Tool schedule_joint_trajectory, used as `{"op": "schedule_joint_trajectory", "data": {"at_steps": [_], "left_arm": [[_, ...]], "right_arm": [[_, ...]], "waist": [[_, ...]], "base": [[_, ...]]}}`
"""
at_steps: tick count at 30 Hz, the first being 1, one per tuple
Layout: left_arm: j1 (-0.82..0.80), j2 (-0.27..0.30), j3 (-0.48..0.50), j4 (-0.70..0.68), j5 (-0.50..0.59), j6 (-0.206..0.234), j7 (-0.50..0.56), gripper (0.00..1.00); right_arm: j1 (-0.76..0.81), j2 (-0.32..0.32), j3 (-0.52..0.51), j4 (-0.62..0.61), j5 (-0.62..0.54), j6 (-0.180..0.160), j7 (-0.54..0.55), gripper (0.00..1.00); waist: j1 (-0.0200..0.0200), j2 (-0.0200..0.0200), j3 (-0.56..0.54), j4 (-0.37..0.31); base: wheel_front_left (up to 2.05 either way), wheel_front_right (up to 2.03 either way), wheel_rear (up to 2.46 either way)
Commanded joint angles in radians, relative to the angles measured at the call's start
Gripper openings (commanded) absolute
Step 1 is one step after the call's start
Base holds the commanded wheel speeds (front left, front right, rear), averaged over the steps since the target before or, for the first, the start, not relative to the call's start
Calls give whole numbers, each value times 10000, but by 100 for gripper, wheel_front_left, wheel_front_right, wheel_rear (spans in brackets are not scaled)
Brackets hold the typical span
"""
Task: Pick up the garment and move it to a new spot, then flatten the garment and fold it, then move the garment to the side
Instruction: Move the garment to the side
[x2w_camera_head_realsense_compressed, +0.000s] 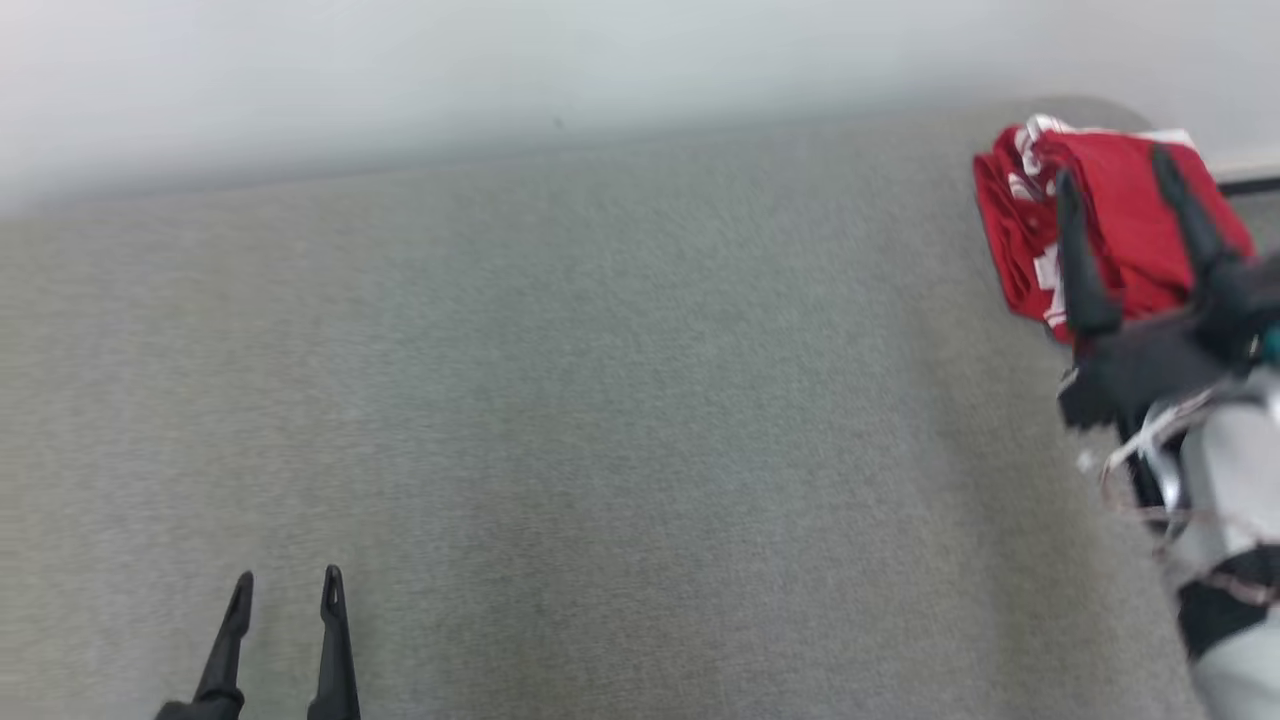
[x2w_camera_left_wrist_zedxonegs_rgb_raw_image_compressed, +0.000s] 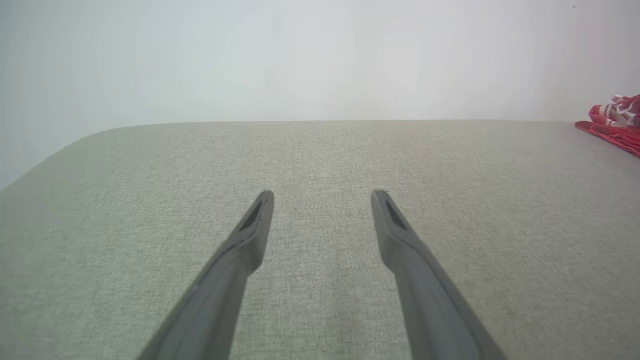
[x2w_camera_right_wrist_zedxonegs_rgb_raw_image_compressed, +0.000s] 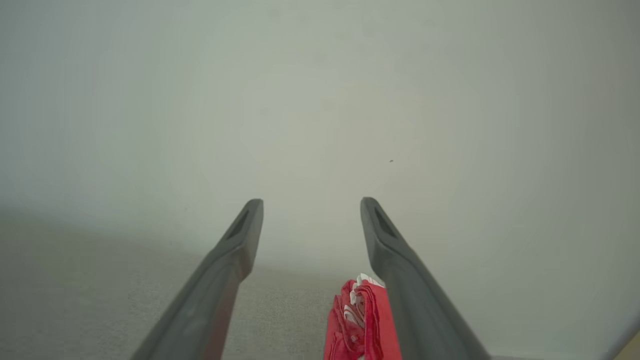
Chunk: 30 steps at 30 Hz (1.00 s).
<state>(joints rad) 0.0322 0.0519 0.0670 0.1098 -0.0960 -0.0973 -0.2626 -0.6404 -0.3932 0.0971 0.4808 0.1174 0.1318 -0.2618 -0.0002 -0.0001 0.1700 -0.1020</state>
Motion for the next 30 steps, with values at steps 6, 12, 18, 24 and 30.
{"op": "schedule_joint_trajectory", "data": {"at_steps": [6, 12, 18, 24, 30], "left_arm": [[367, -20, -205, 246, -138, 124, -28, 100], [509, -19, -356, 400, -234, 331, -28, 100], [453, -14, -567, 606, -219, 506, -28, 100], [621, -17, -431, 687, -221, 622, -28, 100], [707, -18, -388, 793, -163, 680, -28, 100]], "right_arm": [[2520, 1337, -819, -1489, -471, -26, -32, 100], [3838, 2110, -910, -2188, -722, -26, -32, 100], [5154, 2900, -1609, -2845, -782, -26, -33, 100], [6126, 3313, -1784, -3099, -627, -26, -31, 100], [6644, 3414, -1350, -2914, -475, -26, -33, 100]], "waist": [[2, 1, -939, 688], [2, 1, -1179, 765], [2, 1, -1426, 858], [2, 1, -1580, 864], [2, 1, -1710, 941]], "base": [[0, 0, 0], [0, 0, 0], [0, 0, 0], [0, 0, 0], [0, 0, 0]]}}
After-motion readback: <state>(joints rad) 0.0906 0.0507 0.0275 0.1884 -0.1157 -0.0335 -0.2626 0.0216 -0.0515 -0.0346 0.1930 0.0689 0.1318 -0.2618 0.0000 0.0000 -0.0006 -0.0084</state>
